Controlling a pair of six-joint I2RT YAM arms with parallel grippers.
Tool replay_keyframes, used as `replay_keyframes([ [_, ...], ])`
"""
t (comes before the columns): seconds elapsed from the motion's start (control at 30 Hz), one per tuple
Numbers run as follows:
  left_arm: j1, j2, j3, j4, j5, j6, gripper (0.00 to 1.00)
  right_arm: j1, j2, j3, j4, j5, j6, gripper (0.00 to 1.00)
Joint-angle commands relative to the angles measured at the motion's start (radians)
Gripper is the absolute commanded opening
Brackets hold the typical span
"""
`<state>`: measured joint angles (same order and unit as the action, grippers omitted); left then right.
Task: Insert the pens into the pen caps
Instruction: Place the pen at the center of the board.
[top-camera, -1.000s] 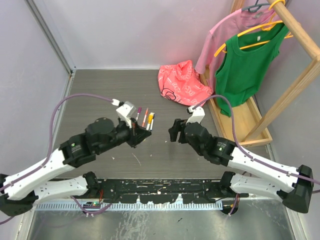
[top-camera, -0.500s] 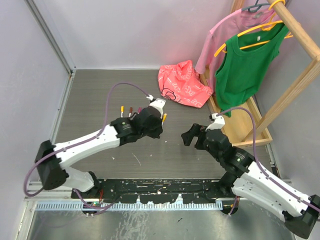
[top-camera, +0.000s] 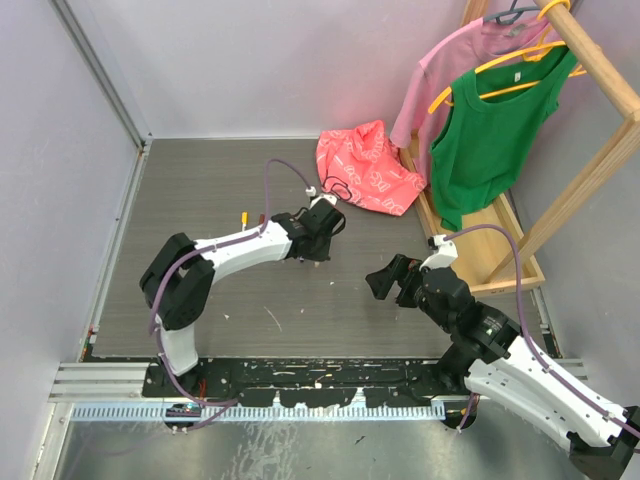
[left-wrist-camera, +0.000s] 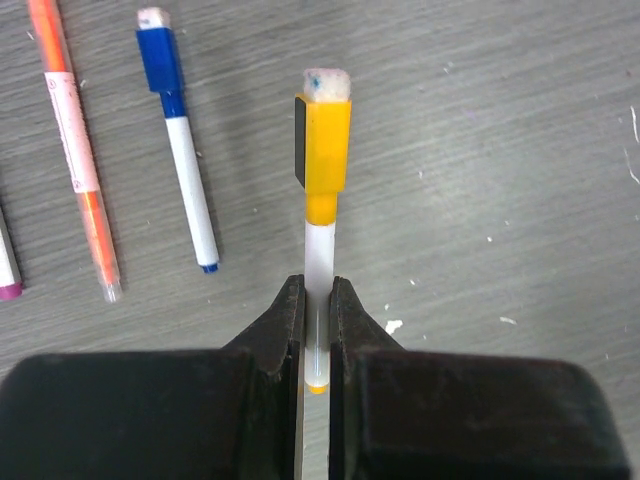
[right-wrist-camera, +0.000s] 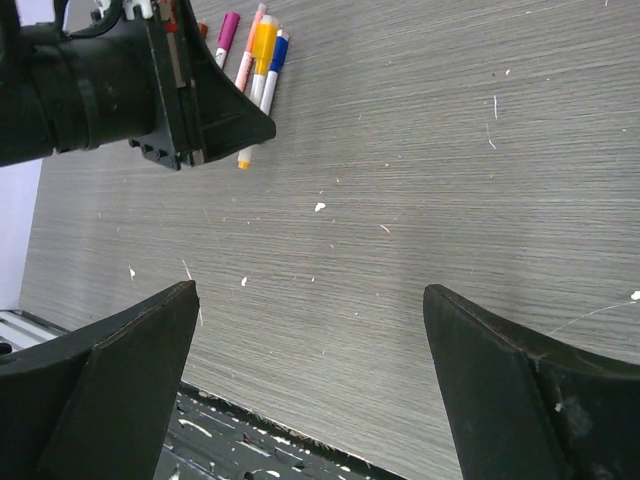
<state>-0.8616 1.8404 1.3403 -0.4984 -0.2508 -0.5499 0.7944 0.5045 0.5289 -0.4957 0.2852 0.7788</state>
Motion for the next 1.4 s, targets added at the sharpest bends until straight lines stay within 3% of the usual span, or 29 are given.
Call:
replay_keyframes([
  [0.0, 0.033, 0.036, 0.067, 0.042, -0.015, -0.033, 0.0, -0.004, 0.007, 0.03, 0.029, -0.011, -0.001, 0.99],
  [0.7, 0.061, 0.199, 0.177, -0.018, -0.03, -0.051, 0.06, -0.004, 0.006, 0.024, 0.015, -0.032, -0.009, 0.99],
  [1.17, 0.069, 0.215, 0.145, -0.003, -0.035, -0.07, 0.25, -0.003, -0.014, 0.02, -0.009, -0.046, -0.003, 0.99],
  [1.37, 0.075, 0.204, 0.141, 0.005, -0.025, -0.07, 0.28, -0.004, -0.015, 0.023, -0.015, -0.045, 0.002, 0.99],
])
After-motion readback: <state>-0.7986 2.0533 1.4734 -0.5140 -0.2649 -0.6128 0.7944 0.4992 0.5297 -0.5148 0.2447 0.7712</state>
